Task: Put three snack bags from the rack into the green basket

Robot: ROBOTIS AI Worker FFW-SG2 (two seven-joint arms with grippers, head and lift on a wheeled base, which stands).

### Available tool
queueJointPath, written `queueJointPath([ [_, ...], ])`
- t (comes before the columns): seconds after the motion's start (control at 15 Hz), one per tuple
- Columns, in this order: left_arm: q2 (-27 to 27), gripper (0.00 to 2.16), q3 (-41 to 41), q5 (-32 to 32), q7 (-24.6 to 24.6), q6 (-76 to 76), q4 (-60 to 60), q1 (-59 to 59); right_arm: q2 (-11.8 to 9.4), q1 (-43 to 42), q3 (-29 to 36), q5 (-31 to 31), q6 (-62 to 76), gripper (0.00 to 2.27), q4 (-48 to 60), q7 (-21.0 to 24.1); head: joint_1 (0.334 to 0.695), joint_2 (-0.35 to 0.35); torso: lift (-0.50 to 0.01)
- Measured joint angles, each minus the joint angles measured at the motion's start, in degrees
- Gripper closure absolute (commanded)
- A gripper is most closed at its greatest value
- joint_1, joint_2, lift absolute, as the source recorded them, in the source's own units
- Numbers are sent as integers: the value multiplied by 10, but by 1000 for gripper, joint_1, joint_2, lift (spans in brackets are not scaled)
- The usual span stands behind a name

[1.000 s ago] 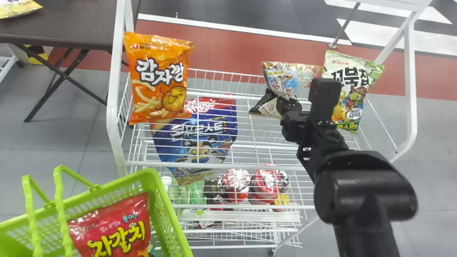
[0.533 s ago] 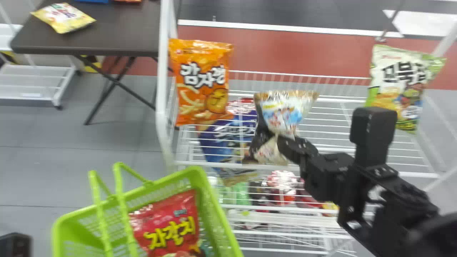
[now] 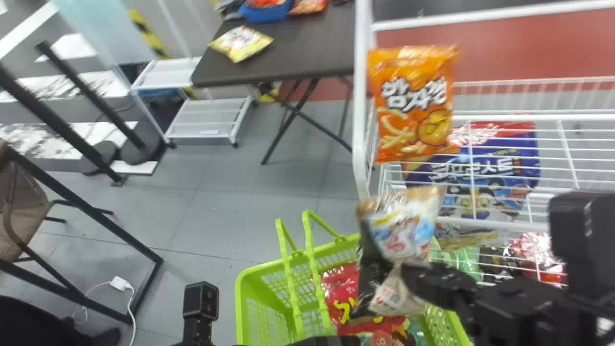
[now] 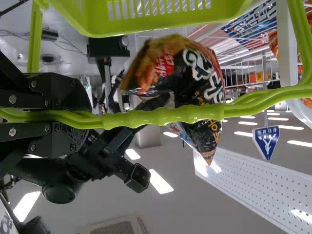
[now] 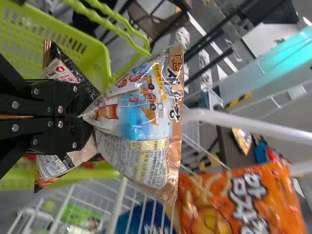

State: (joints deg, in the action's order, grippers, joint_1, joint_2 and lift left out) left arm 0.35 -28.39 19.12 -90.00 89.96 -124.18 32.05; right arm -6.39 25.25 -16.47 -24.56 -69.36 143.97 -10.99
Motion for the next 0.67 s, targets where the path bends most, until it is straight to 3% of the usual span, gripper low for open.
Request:
queueJointPath([
  [0.07,0,2152,0,1,0,0,0,0,0,-7,-15,-4,-5,1750,-18,1,695,350,0],
  [0.13,0,2152,0,1,0,0,1,-1,1,-15,-25,-9,-19,556,-37,2,695,350,0],
  [0.2,0,2152,0,1,0,0,1,-1,2,-23,-30,-15,-42,-1,-54,4,695,350,0],
  [0.47,1,2148,0,2,0,0,1,-1,1,-24,-15,-28,-77,53,-74,-3,695,350,0],
  [0.67,3,2152,1,5,0,0,1,-2,1,-7,44,-47,-51,43,-68,-23,695,350,0],
])
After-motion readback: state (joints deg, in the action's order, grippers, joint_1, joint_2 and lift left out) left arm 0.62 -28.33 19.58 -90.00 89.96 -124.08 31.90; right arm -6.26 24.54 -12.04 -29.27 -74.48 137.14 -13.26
